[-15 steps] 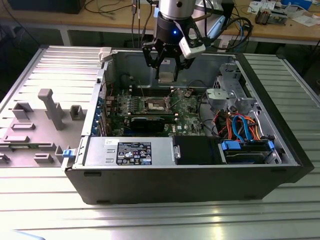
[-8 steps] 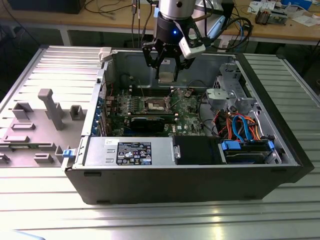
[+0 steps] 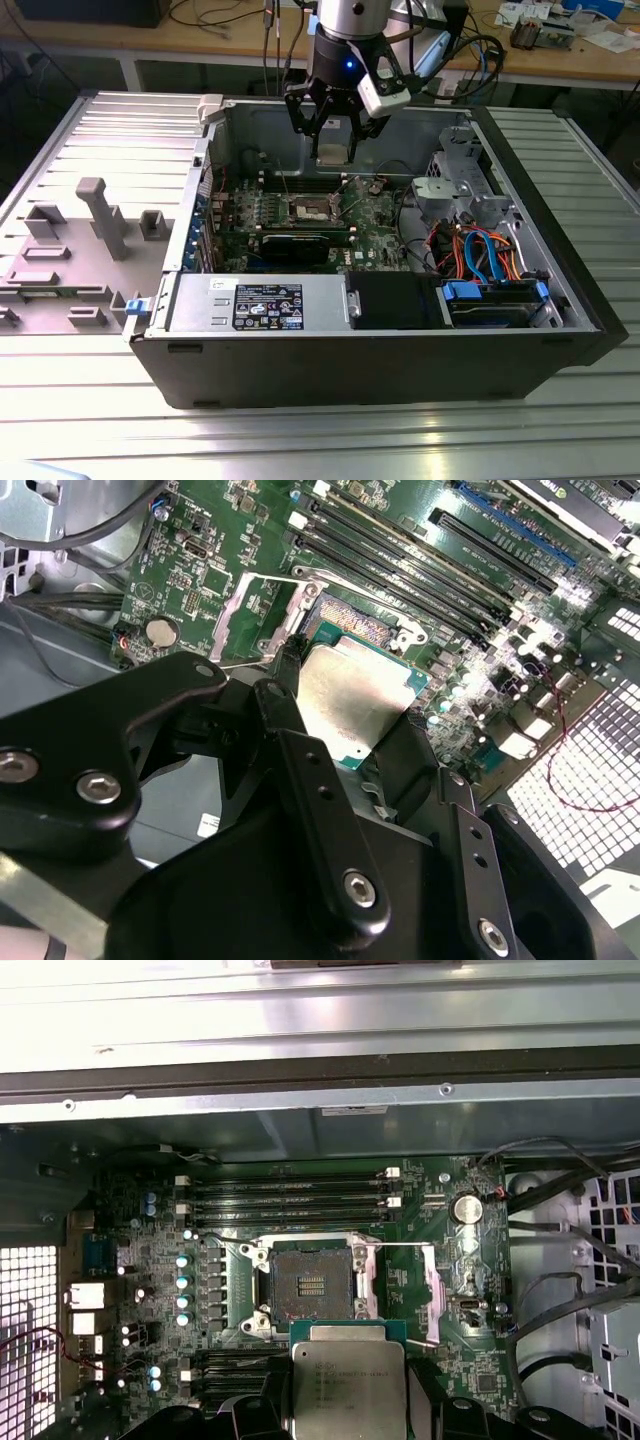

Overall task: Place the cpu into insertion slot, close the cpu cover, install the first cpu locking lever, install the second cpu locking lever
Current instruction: 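Place the cpu into insertion slot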

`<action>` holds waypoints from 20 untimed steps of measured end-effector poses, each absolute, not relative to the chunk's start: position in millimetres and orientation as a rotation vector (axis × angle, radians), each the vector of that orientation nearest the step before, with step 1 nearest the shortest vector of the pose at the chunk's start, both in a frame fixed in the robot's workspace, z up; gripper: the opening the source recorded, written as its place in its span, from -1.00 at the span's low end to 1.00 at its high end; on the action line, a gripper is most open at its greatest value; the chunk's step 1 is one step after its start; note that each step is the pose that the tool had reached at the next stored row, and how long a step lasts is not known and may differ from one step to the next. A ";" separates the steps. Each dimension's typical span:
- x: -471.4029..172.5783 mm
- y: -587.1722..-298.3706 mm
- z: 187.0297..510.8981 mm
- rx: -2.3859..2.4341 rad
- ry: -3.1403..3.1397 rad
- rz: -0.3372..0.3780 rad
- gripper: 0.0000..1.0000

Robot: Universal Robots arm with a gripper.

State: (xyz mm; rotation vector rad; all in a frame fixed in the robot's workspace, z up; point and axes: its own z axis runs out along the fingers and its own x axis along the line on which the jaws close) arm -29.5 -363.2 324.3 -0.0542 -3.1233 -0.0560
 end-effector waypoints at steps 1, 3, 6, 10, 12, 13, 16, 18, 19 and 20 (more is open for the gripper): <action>-29.5 -363.2 324.3 -0.055 -3.123 -0.056 0.09; -29.5 -363.2 324.3 -0.059 -3.123 -0.056 0.09; -29.5 -363.2 324.3 -0.065 -3.123 -0.056 0.09; -29.5 -363.2 324.2 -0.076 -3.123 -0.056 0.09; -29.5 -363.2 324.2 -0.080 -3.123 -0.056 0.09; -29.5 -363.2 324.2 -0.082 -3.123 -0.056 0.09; -29.5 -363.2 324.2 -0.087 -3.123 -0.056 0.09; -29.5 -363.2 324.2 -0.090 -3.123 -0.056 0.09; -29.5 -363.2 324.2 -0.091 -3.123 -0.056 0.09; -29.5 -363.2 324.2 -0.092 -3.123 -0.056 0.09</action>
